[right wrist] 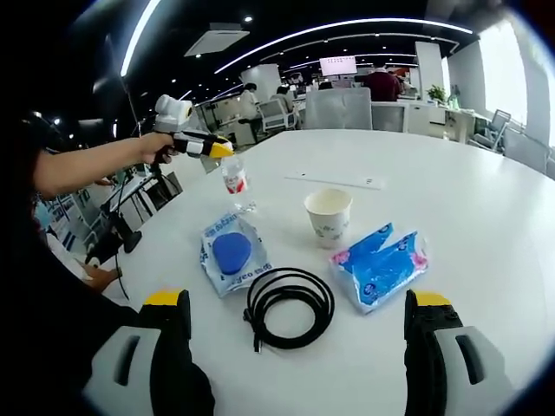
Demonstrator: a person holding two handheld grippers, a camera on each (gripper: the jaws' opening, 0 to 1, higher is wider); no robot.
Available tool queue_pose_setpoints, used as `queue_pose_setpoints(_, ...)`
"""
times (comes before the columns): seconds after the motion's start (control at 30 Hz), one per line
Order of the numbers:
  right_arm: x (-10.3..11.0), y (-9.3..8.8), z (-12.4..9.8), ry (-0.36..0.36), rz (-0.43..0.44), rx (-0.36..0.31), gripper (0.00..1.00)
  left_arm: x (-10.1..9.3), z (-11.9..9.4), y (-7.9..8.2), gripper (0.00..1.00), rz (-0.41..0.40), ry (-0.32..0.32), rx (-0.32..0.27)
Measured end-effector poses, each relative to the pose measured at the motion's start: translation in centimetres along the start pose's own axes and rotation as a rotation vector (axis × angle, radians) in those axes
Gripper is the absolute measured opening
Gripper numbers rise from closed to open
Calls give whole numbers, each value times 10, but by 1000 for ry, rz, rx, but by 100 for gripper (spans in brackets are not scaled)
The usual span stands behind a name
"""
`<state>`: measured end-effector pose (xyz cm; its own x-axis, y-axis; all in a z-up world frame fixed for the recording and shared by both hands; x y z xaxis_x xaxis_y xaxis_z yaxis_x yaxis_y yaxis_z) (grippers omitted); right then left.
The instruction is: Arrange the tabletop items into an orderly group along one side of the table until the central work area is clear of visible clutter.
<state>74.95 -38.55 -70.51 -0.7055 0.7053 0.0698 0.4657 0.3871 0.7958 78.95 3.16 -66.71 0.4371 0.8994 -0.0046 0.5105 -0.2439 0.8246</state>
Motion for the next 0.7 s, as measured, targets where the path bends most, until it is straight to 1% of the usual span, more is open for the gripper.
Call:
queue_pose_setpoints(0.03, 0, 0, 0, 2, -3, 1, 100, -2, 1, 0, 34, -6, 15, -7)
queue_pose_setpoints(0.1, 0, 0, 0, 3, -4, 2, 100, -2, 2, -2, 33, -31, 75, -28)
queue_pose_setpoints(0.17, 0, 0, 0, 3, -7, 5, 100, 4, 3, -4, 29, -33, 108, -43)
queue_pose_setpoints(0.2, 0, 0, 0, 3, -10, 5, 100, 5, 3, -5, 28, -26, 136, -43)
queue_pose_setpoints(0.23, 0, -1, 0, 3, -9, 7, 100, 4, 4, -4, 28, -55, 154, -69)
queue_pose_setpoints(0.3, -1, -2, -1, 3, -9, 9, 100, 6, 4, -6, 27, -79, 179, -79)
queue_pose_setpoints(0.4, -1, -3, -2, 1, -9, 13, 100, 4, 5, -7, 26, -69, 205, -87)
queue_pose_setpoints(0.43, -1, -4, -3, 1, -9, 14, 100, 4, 6, -8, 25, -65, 218, -88)
queue_pose_setpoints(0.5, -1, -4, -3, 0, -8, 14, 100, -1, 8, -11, 25, -63, 223, -87)
queue_pose_setpoints(0.53, -1, -4, -3, -1, -8, 14, 100, -1, 9, -14, 25, -62, 230, -89)
queue_pose_setpoints(0.6, -1, -4, -3, -3, -4, 13, 100, 1, 8, -16, 24, -54, 243, -108)
queue_pose_setpoints(0.7, -1, -6, -3, -5, -2, 17, 100, 1, 8, -15, 23, -44, 240, -128)
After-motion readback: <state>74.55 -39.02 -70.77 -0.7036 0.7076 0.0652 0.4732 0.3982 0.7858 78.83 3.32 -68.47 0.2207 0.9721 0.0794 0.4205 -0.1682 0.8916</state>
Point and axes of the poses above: the point that each gripper's makers call its tool centre point, and the gripper's own axes: z roughly forward along the fingers, x roughly to its left, y roughly out of its top, the point moved 9 cm from there along -z, roughly backward along the fingers, and after that the axes turned 11 degrees about -y, right-handed, at the moved point
